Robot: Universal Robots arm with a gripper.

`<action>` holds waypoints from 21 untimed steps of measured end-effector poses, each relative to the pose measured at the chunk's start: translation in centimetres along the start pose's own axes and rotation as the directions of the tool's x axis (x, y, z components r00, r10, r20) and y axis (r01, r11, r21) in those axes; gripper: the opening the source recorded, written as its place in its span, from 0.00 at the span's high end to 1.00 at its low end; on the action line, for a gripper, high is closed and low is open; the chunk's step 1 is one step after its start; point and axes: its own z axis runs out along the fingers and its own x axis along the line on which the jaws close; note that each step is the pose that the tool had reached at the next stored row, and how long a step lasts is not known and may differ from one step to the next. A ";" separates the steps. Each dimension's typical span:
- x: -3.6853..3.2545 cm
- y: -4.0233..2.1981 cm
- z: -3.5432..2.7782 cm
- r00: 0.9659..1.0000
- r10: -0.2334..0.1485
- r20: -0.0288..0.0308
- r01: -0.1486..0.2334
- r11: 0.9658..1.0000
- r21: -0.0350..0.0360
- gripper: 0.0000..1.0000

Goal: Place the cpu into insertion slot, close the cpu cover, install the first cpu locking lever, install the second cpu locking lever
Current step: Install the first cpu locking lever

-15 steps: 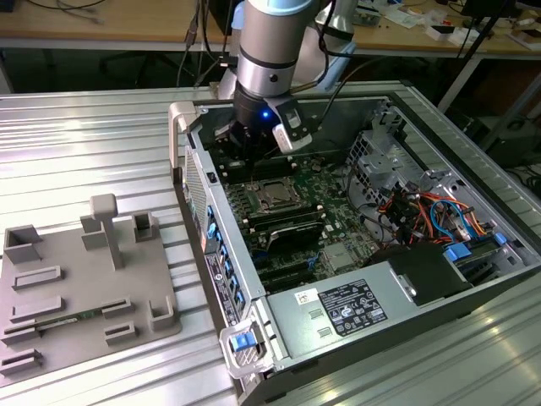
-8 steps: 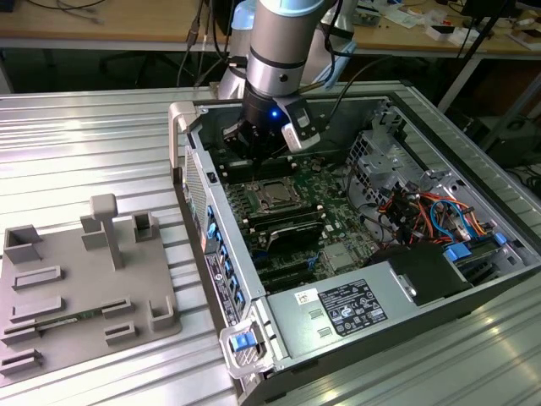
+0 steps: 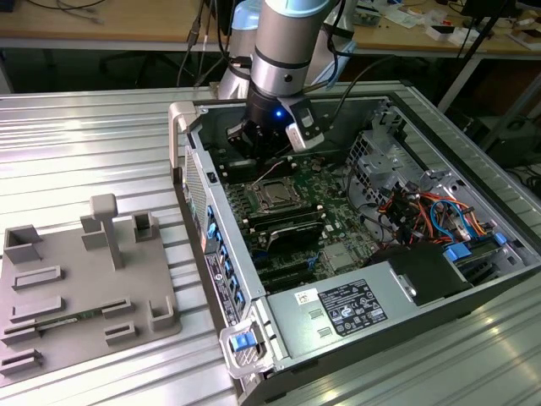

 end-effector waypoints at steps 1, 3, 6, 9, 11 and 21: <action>0.00 0.00 0.00 1.000 -0.006 0.000 0.006 1.000 0.000 0.89; 0.00 0.00 0.03 0.999 -0.044 -0.001 0.044 0.999 -0.001 0.89; -0.01 0.00 0.08 0.993 -0.118 -0.004 0.118 0.993 -0.004 0.89; -0.34 0.07 0.16 0.987 -0.162 -0.005 0.162 0.987 -0.006 0.89; -0.70 0.13 0.19 0.986 -0.165 -0.005 0.165 0.986 -0.006 0.89; -1.13 0.24 0.26 0.985 -0.171 -0.005 0.171 0.985 -0.006 0.89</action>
